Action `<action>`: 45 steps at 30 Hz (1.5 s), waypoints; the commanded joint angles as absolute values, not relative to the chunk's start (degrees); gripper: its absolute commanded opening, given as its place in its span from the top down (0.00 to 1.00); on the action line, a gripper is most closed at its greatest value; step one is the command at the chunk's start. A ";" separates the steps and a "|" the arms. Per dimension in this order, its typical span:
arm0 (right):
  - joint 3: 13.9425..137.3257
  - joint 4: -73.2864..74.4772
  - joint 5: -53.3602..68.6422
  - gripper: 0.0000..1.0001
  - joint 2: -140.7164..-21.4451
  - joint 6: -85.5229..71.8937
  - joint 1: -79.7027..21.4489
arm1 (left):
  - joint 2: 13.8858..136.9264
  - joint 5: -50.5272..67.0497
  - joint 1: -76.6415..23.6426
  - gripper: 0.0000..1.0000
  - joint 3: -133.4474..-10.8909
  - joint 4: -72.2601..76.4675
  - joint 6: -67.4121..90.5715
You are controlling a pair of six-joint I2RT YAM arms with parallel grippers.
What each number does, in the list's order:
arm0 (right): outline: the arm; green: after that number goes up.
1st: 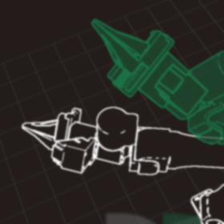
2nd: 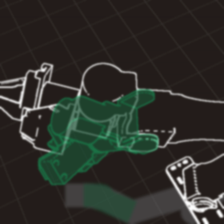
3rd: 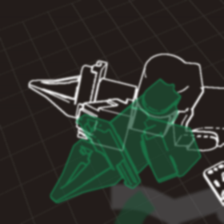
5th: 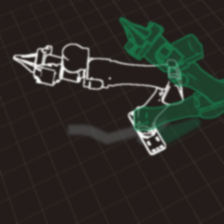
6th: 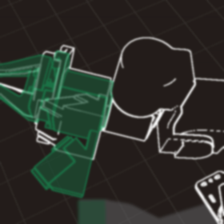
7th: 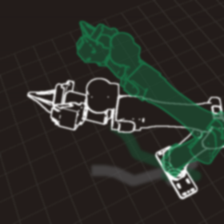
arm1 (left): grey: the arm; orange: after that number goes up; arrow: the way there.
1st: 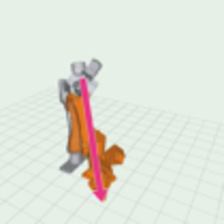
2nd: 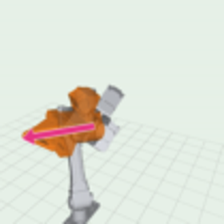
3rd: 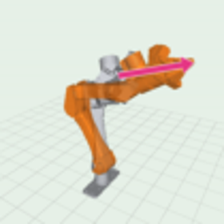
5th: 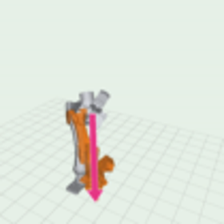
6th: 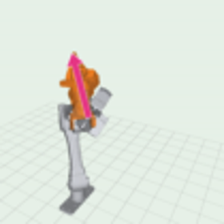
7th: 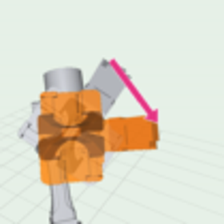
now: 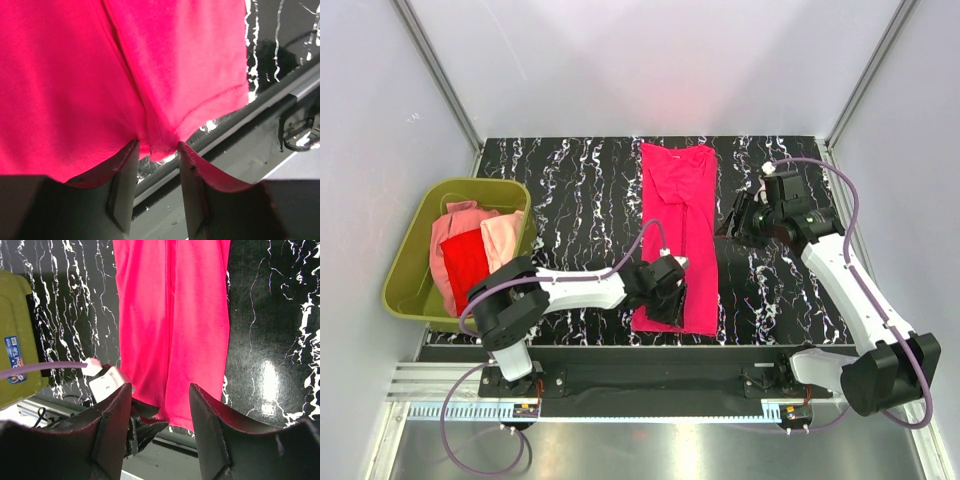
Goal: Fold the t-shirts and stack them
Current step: Fold the tshirt
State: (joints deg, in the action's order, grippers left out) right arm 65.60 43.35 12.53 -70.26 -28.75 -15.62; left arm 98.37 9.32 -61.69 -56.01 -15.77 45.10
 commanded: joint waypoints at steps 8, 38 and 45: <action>61.09 41.84 11.87 0.43 -67.24 -28.56 -15.82 | 99.05 5.19 -63.37 0.53 -62.40 -20.20 45.70; 32.18 39.12 18.80 0.55 -57.14 -46.65 -16.17 | 97.74 4.05 -64.34 0.61 -59.85 -24.77 51.95; 26.54 34.37 22.15 0.62 -56.33 -48.16 -17.49 | 94.84 1.15 -64.25 0.52 -66.44 -31.55 47.99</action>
